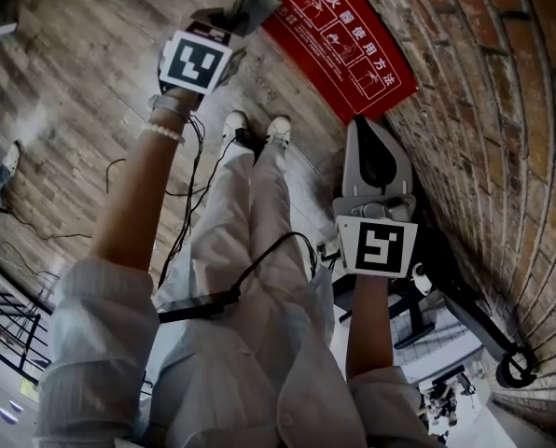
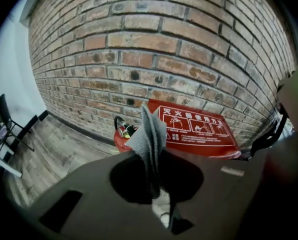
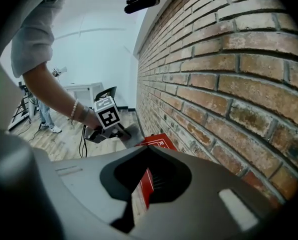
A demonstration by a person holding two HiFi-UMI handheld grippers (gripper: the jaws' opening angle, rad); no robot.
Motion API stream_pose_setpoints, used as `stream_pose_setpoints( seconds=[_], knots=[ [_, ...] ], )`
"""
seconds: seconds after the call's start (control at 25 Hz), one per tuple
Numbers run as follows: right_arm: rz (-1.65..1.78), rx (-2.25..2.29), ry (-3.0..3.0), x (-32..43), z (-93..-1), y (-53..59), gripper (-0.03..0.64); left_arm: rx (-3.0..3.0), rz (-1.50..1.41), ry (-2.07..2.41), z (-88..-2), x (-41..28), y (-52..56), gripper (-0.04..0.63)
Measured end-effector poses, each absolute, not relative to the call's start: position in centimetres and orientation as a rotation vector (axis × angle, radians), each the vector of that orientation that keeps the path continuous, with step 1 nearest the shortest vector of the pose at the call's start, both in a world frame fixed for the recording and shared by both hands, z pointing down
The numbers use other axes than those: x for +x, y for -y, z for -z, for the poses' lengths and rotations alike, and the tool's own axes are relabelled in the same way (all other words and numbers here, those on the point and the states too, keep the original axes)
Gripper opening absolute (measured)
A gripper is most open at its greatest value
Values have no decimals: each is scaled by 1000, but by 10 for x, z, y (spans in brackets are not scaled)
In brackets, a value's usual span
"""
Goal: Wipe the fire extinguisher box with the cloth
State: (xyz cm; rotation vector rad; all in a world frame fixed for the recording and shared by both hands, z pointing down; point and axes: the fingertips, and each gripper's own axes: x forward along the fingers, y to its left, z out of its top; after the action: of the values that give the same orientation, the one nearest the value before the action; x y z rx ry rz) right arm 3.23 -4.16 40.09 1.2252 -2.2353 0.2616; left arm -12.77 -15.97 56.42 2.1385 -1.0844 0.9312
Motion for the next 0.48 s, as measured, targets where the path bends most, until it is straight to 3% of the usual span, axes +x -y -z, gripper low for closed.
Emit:
stream_pose_setpoints(
  seconds=[0.48],
  knots=[
    [-181, 1264, 2336, 20, -288, 48, 6, 2415, -842, 1131, -383, -117, 120, 12]
  ],
)
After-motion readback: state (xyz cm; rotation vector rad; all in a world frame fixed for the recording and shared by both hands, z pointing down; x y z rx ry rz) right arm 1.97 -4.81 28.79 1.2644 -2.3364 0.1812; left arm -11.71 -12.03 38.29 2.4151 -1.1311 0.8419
